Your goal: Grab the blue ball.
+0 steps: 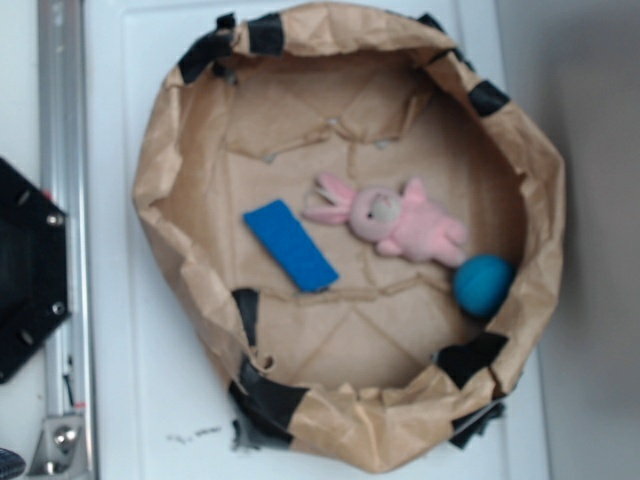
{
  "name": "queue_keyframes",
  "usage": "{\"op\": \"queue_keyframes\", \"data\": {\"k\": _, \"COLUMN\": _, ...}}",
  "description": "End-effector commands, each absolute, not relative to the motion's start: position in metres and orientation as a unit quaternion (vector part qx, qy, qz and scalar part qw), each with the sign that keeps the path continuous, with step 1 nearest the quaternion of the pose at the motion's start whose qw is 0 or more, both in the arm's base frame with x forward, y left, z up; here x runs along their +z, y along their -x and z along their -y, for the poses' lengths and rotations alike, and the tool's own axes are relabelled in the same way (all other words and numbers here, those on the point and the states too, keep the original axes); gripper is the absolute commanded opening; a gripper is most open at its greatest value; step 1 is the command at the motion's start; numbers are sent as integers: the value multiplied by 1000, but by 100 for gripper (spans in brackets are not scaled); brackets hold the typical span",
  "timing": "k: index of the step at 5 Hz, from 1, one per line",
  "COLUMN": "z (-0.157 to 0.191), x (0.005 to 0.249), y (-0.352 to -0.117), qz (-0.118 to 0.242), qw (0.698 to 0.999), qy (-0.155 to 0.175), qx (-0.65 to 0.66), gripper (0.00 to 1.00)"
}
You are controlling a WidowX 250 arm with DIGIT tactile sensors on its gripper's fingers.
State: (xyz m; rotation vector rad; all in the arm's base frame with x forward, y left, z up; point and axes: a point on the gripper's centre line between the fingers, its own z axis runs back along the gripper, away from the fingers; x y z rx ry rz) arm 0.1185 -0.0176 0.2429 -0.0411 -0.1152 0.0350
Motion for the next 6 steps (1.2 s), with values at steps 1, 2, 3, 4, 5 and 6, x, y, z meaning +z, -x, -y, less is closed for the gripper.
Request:
{"op": "queue_keyframes", "data": {"k": 1, "z": 18, "x": 243, "y": -118, "qz": 58, "qw": 998, "qy": 21, "qx": 18, "gripper": 100}}
{"op": "queue_keyframes", "data": {"k": 2, "z": -1, "x": 205, "y": -168, "qz": 85, "qw": 996, "qy": -27, "qx": -19, "gripper": 100}}
{"op": "queue_keyframes", "data": {"k": 3, "z": -13, "x": 184, "y": -220, "qz": 92, "qw": 987, "qy": -81, "qx": -106, "gripper": 100}}
{"op": "queue_keyframes", "data": {"k": 4, "z": -15, "x": 163, "y": -260, "qz": 133, "qw": 971, "qy": -100, "qx": -173, "gripper": 100}}
{"op": "queue_keyframes", "data": {"k": 5, "z": -7, "x": 149, "y": -294, "qz": 188, "qw": 955, "qy": -86, "qx": -215, "gripper": 100}}
{"op": "queue_keyframes", "data": {"k": 6, "z": 18, "x": 138, "y": -316, "qz": 217, "qw": 935, "qy": -46, "qx": -278, "gripper": 100}}
